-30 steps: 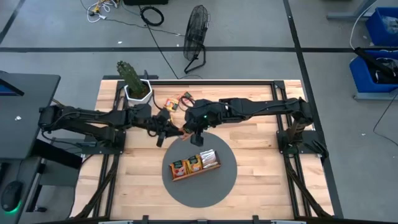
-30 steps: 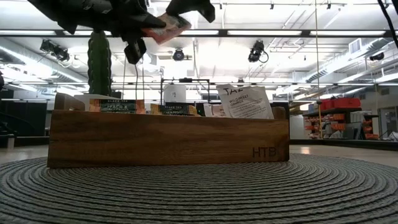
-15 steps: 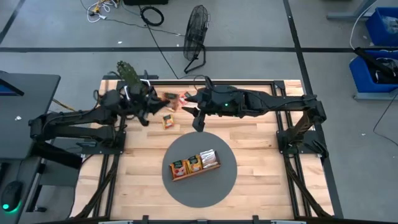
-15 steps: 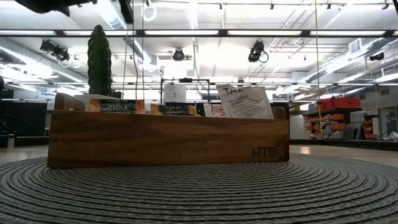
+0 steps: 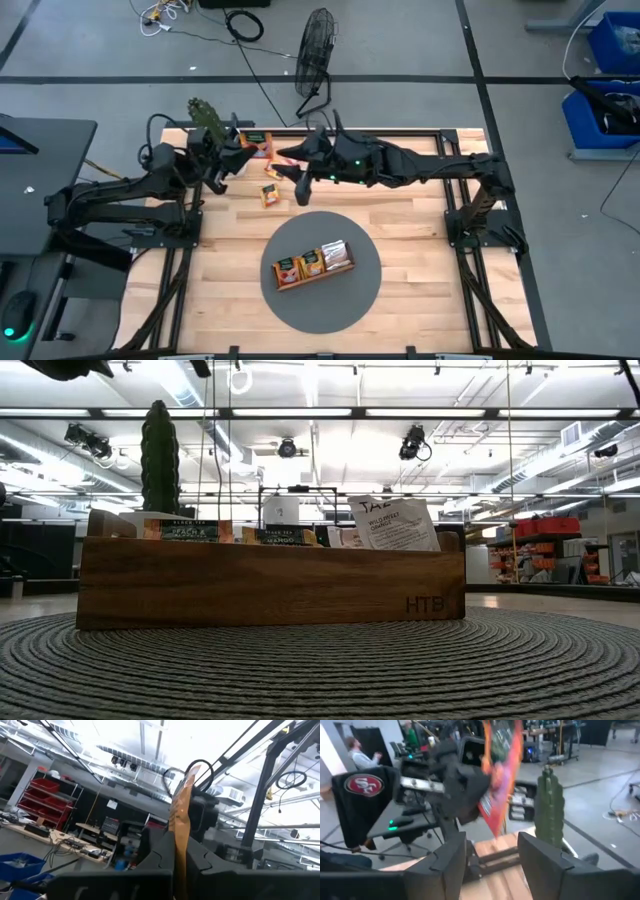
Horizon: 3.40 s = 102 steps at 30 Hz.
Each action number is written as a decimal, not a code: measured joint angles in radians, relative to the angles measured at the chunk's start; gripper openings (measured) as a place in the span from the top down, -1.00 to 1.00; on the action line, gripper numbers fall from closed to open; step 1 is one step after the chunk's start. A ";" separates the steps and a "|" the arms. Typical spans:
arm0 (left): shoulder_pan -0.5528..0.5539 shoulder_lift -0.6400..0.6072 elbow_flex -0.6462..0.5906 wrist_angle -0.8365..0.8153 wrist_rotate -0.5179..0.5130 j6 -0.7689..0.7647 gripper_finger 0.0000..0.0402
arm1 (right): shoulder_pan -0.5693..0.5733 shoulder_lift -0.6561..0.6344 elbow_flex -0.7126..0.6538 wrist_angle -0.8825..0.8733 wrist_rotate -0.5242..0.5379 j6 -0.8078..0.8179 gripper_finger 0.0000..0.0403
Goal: Pick & Place Tea
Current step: Put the bottom orange tea bag into the left section of the wooden organizer
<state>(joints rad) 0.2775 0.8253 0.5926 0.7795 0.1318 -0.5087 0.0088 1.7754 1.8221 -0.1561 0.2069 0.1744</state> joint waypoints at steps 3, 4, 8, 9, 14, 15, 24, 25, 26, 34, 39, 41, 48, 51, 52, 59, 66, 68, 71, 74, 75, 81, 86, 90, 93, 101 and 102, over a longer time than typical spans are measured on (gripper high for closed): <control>0.000 -0.001 0.000 -0.002 0.000 -0.004 0.97 | -0.010 0.013 0.000 0.017 -0.042 0.015 0.11; 0.000 0.000 0.000 -0.004 0.000 -0.005 0.97 | -0.013 0.015 0.000 0.024 -0.051 0.026 0.13; 0.000 -0.001 0.000 -0.009 0.000 -0.005 0.97 | -0.019 0.018 0.000 0.046 -0.057 0.006 0.23; 0.000 -0.001 0.000 -0.010 0.000 -0.005 0.97 | -0.022 0.018 0.000 0.057 -0.061 0.005 0.27; 0.000 0.000 0.000 -0.017 0.000 -0.005 0.97 | -0.039 0.017 0.000 0.070 -0.116 0.009 0.49; 0.000 0.000 0.000 -0.016 0.000 -0.004 0.96 | -0.041 0.017 0.000 0.070 -0.120 0.009 0.55; 0.000 0.000 0.000 -0.024 0.001 -0.007 0.93 | -0.058 0.017 0.000 0.068 -0.179 0.024 0.97; 0.000 0.000 0.000 -0.027 0.001 -0.010 0.89 | -0.060 0.017 0.000 0.064 -0.180 0.025 0.98; 0.000 0.000 0.000 -0.031 0.001 -0.011 0.84 | -0.060 0.015 0.000 0.054 -0.184 0.027 0.98; 0.000 -0.001 0.000 -0.038 0.009 -0.012 0.65 | -0.060 -0.002 0.000 0.018 -0.205 0.024 0.99; 0.000 -0.006 0.000 -0.063 0.095 -0.013 0.64 | -0.060 -0.038 0.000 -0.100 -0.202 0.024 1.00; 0.000 -0.011 0.000 -0.103 0.132 -0.012 0.64 | -0.060 -0.058 0.000 -0.174 -0.202 0.028 1.00; 0.000 -0.037 -0.001 -0.449 0.165 0.064 0.63 | -0.060 -0.094 0.000 -0.459 -0.228 0.045 1.00; 0.000 -0.034 -0.002 -0.553 0.164 0.106 0.63 | -0.059 -0.090 0.000 -0.548 -0.259 0.045 1.00; -0.001 -0.034 -0.002 -0.570 0.167 0.121 0.63 | -0.055 -0.084 0.000 -0.559 -0.260 0.041 1.00; -0.014 -0.036 -0.002 -0.592 0.183 0.181 0.43 | -0.045 -0.051 0.000 -0.625 -0.283 0.009 1.00; -0.013 -0.028 -0.001 -0.586 0.179 0.193 0.05 | -0.043 -0.016 0.000 -0.609 -0.304 0.000 1.00; -0.014 -0.027 0.000 -0.591 0.179 0.190 -0.01 | -0.043 -0.007 0.000 -0.602 -0.305 0.000 1.00; -0.013 -0.027 0.000 -0.596 0.179 0.183 -0.02 | -0.043 0.008 0.000 -0.565 -0.312 -0.015 1.00; -0.016 -0.020 0.000 -0.598 0.179 0.183 0.03 | -0.046 0.020 0.000 -0.546 -0.331 -0.016 1.00; -0.018 -0.018 0.000 -0.606 0.179 0.186 0.05 | -0.046 0.025 0.001 -0.521 -0.330 -0.016 1.00; -0.041 -0.013 0.000 -0.620 0.179 0.188 0.18 | -0.047 0.033 0.000 -0.521 -0.336 -0.015 1.00; -0.047 -0.006 0.000 -0.622 0.179 0.189 0.45 | -0.047 0.035 0.000 -0.500 -0.339 -0.016 1.00; -0.046 -0.007 -0.001 -0.619 0.179 0.183 0.83 | -0.047 0.035 0.000 -0.501 -0.354 -0.006 1.00; -0.046 -0.007 -0.001 -0.619 0.179 0.169 0.96 | -0.047 0.035 0.000 -0.496 -0.356 -0.006 1.00; -0.049 -0.016 -0.001 -0.629 0.176 0.014 0.99 | -0.047 0.035 0.000 -0.478 -0.302 0.001 0.89; -0.056 -0.018 0.000 -0.636 0.176 0.006 0.99 | -0.047 0.035 0.000 -0.482 -0.293 0.001 0.84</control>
<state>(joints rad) 0.2219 0.8077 0.5923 0.1431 0.3080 -0.5031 -0.0384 1.8103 1.8221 -0.6384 -0.0861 0.1754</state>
